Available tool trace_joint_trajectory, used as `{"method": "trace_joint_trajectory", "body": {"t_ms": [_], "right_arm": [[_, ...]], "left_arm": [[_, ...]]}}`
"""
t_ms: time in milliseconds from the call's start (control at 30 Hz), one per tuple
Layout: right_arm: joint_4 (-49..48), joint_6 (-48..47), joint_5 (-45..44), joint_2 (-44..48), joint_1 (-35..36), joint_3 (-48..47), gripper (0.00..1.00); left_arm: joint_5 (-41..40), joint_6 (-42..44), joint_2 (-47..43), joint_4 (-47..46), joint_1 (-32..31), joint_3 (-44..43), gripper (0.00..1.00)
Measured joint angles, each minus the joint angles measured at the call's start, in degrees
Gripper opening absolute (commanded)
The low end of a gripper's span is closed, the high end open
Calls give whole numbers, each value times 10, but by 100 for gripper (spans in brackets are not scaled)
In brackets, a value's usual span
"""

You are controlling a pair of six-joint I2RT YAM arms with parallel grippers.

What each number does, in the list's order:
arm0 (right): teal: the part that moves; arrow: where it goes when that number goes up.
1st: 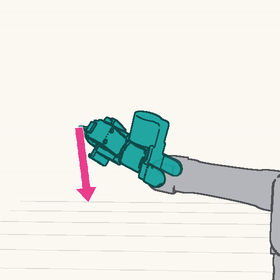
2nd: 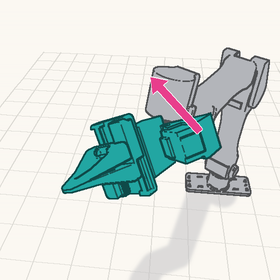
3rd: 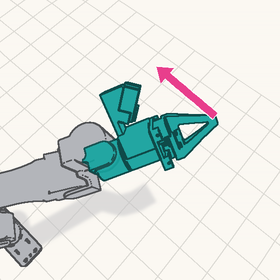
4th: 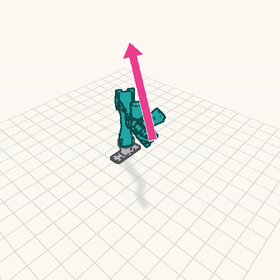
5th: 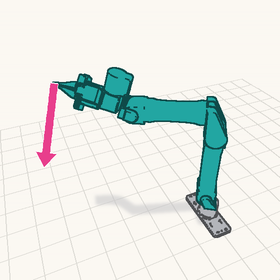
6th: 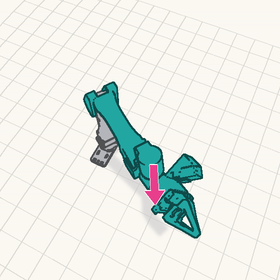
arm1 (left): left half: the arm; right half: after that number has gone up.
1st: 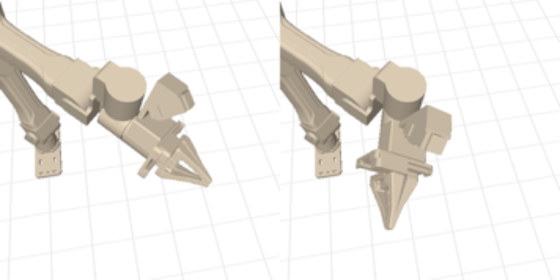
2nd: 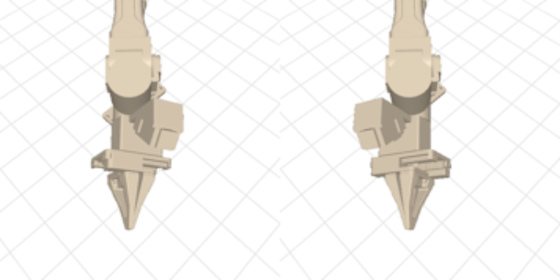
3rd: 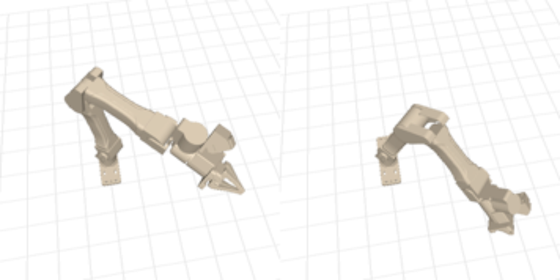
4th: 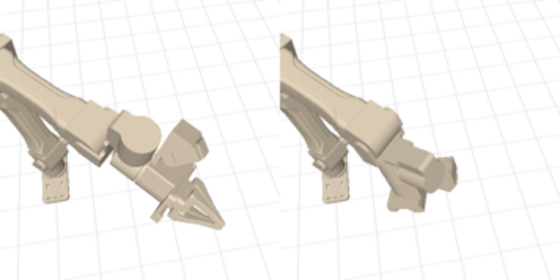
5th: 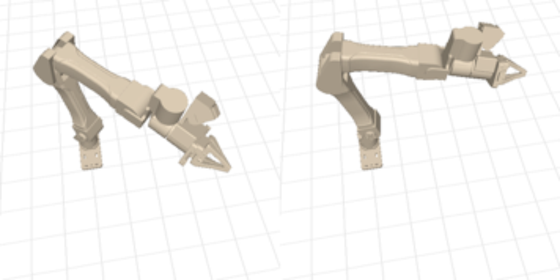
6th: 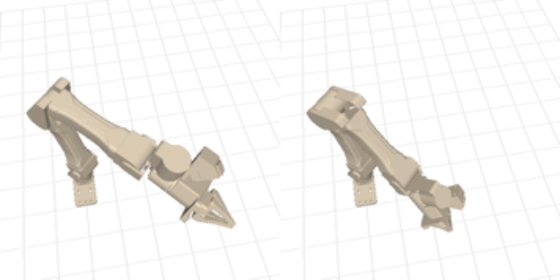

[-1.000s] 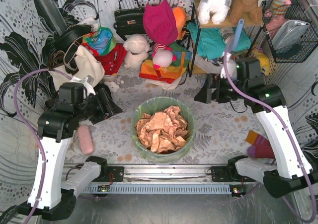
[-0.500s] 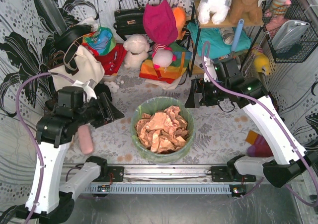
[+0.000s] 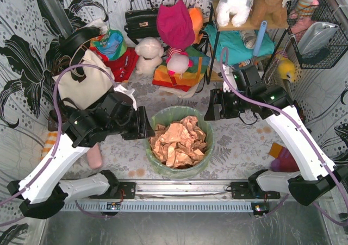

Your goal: Tie the trash bag

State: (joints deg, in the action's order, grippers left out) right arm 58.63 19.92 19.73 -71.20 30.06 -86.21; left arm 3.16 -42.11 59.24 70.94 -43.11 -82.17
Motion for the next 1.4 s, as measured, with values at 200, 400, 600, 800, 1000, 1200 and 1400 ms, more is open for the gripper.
{"method": "trace_joint_trajectory", "body": {"t_ms": [200,400,600,800,1000,1200,1400], "right_arm": [[13,3,9,0,10,0,55],[19,7,16,2,19,7,47],[21,19,23,7,28,29,30],[19,37,29,7,42,33,3],[16,61,7,10,46,33,0],[-7,105,-34,26,46,45,0],[-43,153,-75,44,46,64,0]], "left_arm": [[-37,-25,-1,42,-39,-22,51],[-52,-31,10,72,-45,-36,50],[-53,-31,22,72,-50,-37,35],[-67,-28,34,73,-51,-38,21],[-93,-14,63,73,-51,-56,13],[-144,34,121,73,-49,-106,10],[-148,106,172,52,6,-144,10]]}}
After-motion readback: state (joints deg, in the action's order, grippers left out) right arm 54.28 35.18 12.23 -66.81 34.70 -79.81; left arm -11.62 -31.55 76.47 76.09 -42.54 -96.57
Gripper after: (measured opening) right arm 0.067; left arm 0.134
